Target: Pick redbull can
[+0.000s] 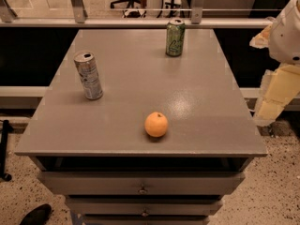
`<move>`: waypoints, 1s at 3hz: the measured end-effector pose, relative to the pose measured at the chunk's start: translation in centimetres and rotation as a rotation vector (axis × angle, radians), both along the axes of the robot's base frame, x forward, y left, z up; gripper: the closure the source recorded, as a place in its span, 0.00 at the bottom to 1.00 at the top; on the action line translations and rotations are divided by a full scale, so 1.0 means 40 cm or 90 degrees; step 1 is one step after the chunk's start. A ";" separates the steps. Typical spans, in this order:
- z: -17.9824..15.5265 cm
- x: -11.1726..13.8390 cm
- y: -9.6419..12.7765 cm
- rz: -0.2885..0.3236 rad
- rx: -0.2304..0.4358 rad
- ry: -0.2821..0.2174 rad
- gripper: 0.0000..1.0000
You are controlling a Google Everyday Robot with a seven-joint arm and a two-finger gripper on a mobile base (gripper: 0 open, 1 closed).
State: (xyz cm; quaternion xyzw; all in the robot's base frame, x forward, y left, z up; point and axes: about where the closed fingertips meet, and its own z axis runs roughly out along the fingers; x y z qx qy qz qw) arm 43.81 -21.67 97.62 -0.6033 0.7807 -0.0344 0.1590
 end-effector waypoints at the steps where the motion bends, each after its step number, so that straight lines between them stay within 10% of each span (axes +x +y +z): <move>1: 0.000 0.000 0.000 0.000 0.000 0.000 0.00; 3: -0.038 0.053 0.099 0.053 0.073 0.002 0.00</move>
Offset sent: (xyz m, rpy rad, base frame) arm 0.0078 0.0102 -0.0048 0.0529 0.0018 0.0386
